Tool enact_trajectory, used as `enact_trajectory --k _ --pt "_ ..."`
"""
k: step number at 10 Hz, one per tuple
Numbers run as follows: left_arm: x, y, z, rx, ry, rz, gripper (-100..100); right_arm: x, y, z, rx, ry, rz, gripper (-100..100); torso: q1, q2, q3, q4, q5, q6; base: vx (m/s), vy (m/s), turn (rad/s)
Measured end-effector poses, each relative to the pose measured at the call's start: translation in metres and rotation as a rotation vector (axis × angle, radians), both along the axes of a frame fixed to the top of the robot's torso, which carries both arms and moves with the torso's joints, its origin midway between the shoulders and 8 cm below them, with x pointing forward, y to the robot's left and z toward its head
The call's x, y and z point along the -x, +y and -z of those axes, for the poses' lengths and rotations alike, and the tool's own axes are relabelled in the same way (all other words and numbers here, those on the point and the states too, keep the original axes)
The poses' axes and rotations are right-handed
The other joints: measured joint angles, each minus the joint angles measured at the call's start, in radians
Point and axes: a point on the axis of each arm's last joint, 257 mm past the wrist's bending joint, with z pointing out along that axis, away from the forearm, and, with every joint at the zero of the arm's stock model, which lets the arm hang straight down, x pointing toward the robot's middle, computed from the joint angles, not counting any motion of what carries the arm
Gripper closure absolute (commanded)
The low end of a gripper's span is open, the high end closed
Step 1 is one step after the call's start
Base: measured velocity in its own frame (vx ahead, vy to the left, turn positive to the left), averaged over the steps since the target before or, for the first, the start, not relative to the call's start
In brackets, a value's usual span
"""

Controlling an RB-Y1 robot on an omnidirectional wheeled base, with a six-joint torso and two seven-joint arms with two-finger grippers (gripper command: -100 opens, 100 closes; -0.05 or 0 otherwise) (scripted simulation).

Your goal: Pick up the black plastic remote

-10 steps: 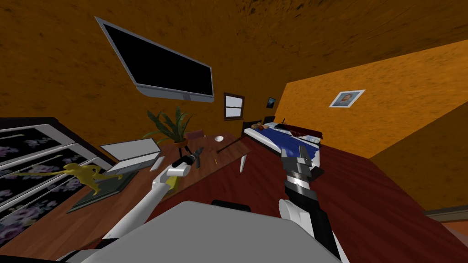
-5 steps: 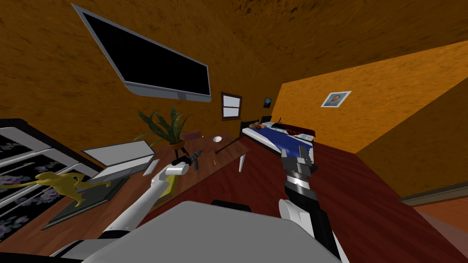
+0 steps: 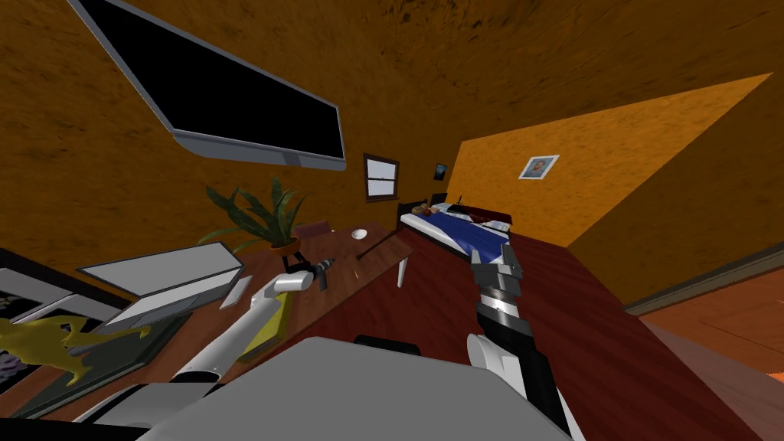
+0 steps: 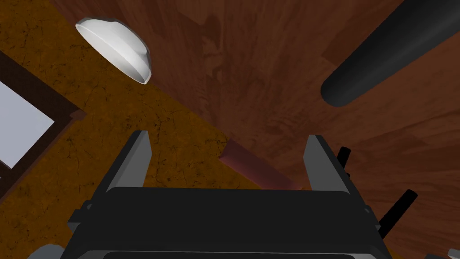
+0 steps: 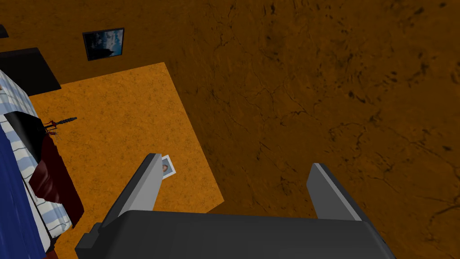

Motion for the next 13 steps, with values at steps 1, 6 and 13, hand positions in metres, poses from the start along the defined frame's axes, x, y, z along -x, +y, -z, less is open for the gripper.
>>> enact_trajectory --k 1,6,13 --pt "0.005 0.004 0.011 0.003 0.043 -0.006 -100 0.0 0.0 0.0 0.0 0.0 0.0 0 0.0 0.0 0.0 0.0 0.0 0.0 0.005 0.046 -0.231" --pt "0.046 0.03 0.052 0.018 0.23 -0.026 -100 0.0 0.0 0.0 0.0 0.0 0.0 0 -0.001 0.0 0.0 0.0 0.0 -0.001 -0.004 0.039 -0.131" --pt "0.111 0.06 0.091 0.064 0.489 -0.062 -100 0.0 0.0 0.0 0.0 0.0 0.0 0 0.0 0.0 0.0 0.0 0.0 0.0 -0.008 0.044 -0.168"
